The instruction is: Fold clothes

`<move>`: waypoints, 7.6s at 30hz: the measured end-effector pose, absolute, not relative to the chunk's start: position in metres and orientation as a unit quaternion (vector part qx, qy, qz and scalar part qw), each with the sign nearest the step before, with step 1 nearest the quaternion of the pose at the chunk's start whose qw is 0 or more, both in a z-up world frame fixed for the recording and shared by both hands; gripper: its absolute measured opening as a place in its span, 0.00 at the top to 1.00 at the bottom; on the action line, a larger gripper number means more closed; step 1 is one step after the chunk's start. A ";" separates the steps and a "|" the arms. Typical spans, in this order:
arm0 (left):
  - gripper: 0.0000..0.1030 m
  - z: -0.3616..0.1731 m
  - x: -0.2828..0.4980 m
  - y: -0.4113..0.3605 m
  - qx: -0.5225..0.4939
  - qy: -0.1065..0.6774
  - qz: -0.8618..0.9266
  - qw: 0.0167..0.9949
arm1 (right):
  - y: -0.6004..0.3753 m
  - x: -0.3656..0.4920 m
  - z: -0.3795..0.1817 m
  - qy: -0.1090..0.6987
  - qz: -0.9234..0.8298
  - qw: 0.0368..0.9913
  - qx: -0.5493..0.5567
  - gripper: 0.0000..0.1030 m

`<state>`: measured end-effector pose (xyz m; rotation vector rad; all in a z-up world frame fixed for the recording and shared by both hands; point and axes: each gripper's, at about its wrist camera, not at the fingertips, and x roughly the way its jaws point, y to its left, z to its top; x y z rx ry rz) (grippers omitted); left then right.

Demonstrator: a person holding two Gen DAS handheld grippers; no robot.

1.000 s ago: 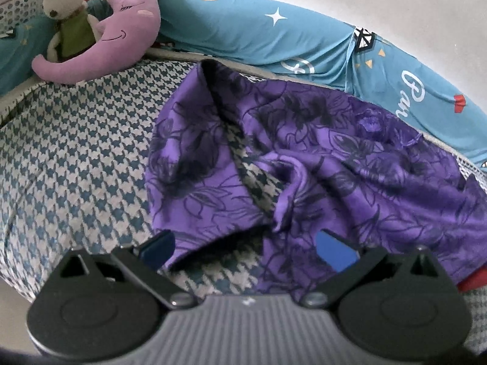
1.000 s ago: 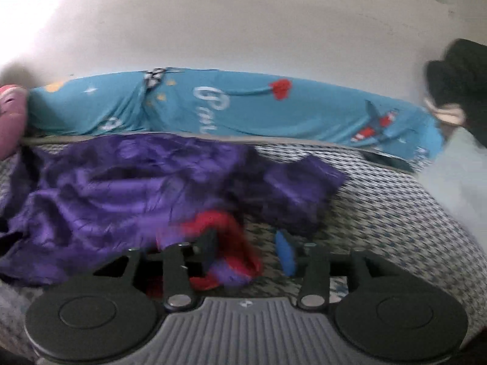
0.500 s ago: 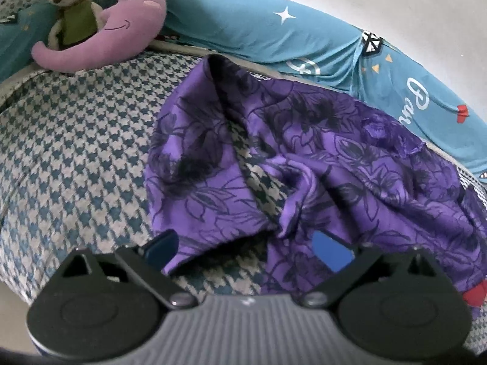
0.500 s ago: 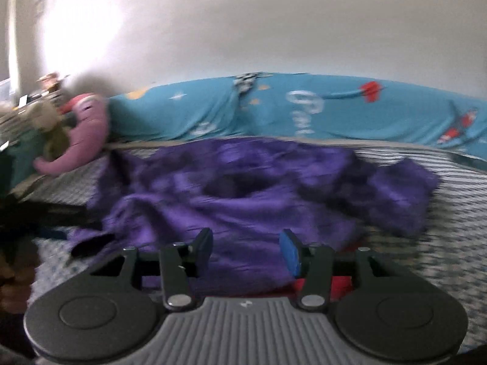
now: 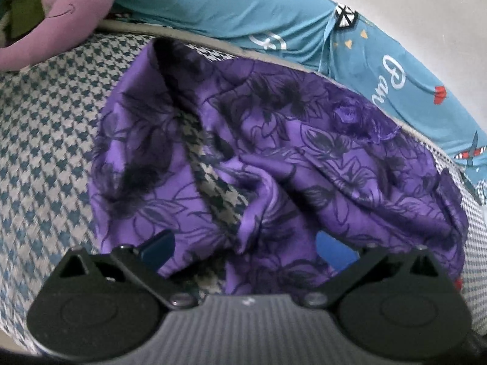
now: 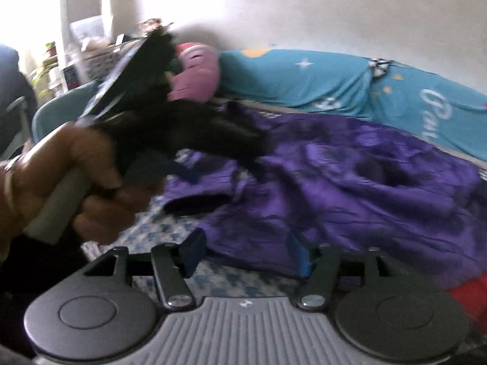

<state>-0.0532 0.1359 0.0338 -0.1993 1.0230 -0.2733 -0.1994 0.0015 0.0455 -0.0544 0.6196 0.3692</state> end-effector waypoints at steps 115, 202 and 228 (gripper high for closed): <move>0.00 0.030 -0.079 0.043 0.000 0.436 -0.187 0.881 | -0.215 -0.141 0.074 0.316 -0.011 0.943 0.109 0.51; 0.00 0.029 -0.106 -0.006 0.052 0.426 -0.250 0.868 | -0.307 -0.145 0.066 0.347 -0.112 0.908 0.206 0.88; 0.00 0.008 -0.195 0.004 0.146 0.404 -0.258 0.866 | -0.260 -0.235 0.051 0.394 -0.071 0.898 0.183 0.75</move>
